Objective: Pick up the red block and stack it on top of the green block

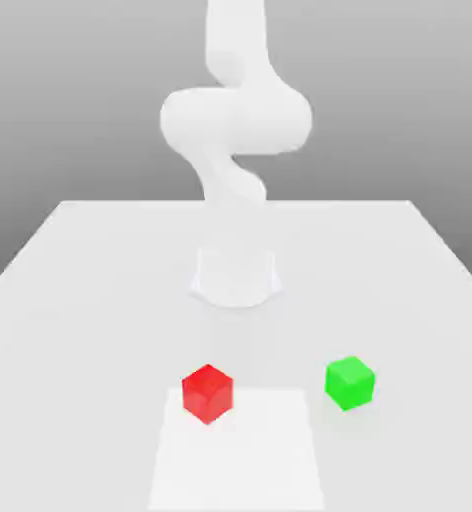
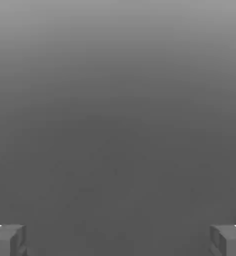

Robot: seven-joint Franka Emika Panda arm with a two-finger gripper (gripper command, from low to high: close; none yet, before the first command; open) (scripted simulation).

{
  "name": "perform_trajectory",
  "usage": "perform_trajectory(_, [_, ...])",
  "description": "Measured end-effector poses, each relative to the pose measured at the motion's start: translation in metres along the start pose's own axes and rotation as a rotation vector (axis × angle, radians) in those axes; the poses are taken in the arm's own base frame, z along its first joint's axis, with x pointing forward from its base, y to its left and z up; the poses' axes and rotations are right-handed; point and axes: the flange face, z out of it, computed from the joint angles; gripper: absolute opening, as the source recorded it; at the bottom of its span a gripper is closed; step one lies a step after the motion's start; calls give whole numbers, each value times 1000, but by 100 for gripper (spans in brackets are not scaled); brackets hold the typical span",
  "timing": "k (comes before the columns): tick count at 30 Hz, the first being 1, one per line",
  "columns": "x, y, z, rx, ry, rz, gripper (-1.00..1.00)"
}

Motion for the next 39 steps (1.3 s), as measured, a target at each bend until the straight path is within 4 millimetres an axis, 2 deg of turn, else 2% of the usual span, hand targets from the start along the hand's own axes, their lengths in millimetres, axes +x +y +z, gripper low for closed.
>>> perform_trajectory(4, [-19, 34, 98, -130, -77, 132, 0])
perform_trajectory(9, [-59, 98, 200, -300, -157, 300, 0])
perform_trajectory(13, [-106, 165, 263, -453, -212, 444, 0])
perform_trajectory(17, [-167, 246, 310, -629, -259, 600, 0])
perform_trajectory(18, [-179, 261, 321, -656, -265, 623, 0])
perform_trajectory(20, [-191, 279, 336, -678, -267, 647, 0])
perform_trajectory(24, [-210, 297, 362, -683, -272, 647, 0])
perform_trajectory(25, [-213, 300, 365, -683, -272, 647, -100])
perform_trajectory(32, [-213, 300, 365, -682, -270, 646, -100])
perform_trajectory(39, [-189, 272, 325, -683, -271, 645, -100])
